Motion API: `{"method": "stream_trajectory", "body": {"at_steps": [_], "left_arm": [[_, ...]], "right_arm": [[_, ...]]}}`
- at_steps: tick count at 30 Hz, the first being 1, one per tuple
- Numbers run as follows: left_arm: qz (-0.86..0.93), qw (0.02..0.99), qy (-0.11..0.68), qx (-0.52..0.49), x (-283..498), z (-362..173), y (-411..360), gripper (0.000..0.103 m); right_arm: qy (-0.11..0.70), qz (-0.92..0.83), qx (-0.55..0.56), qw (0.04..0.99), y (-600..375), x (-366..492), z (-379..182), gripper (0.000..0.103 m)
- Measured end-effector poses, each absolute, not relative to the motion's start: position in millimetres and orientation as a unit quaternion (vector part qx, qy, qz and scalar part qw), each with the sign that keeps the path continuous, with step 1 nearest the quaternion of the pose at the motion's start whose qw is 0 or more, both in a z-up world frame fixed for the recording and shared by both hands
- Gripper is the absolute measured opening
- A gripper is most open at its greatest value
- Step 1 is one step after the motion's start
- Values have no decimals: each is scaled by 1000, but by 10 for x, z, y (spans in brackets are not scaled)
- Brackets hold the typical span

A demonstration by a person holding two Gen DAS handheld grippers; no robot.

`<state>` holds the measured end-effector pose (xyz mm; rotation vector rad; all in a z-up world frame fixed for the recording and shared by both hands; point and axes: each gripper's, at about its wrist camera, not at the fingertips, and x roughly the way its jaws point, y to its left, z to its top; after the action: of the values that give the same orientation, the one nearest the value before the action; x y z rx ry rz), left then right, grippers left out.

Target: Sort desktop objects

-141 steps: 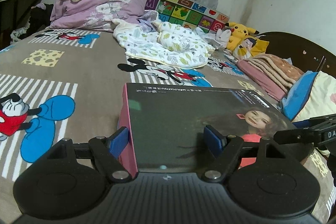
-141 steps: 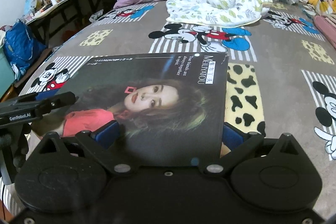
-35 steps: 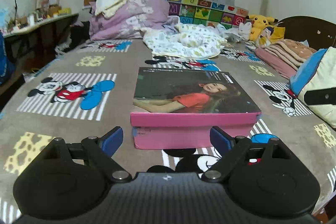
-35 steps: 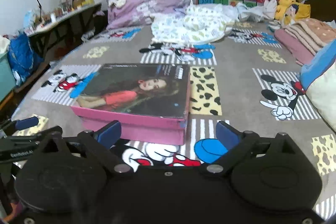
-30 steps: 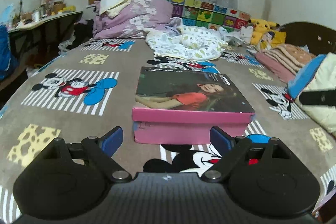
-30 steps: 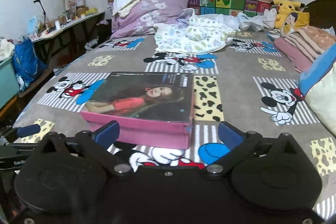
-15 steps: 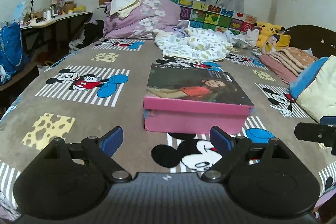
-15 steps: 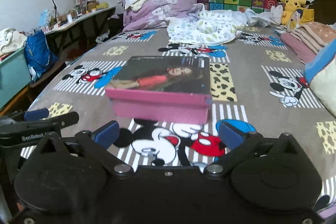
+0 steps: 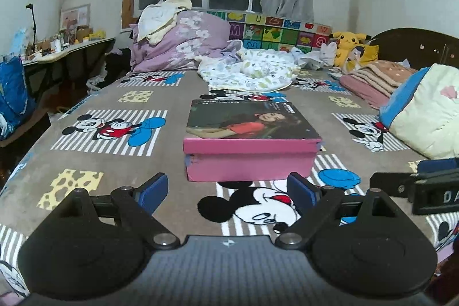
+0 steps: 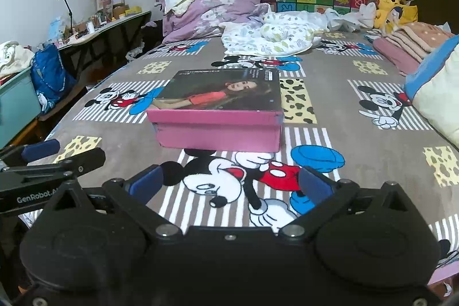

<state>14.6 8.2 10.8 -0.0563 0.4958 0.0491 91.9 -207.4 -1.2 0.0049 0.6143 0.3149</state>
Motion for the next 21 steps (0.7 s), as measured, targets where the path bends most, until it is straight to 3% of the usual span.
{"method": "stream_trajectory", "body": {"at_steps": [21], "left_arm": [[2, 969, 244, -20, 18, 133, -67, 90]], "right_arm": [[296, 156, 2, 942, -2081, 759, -18, 102]]}}
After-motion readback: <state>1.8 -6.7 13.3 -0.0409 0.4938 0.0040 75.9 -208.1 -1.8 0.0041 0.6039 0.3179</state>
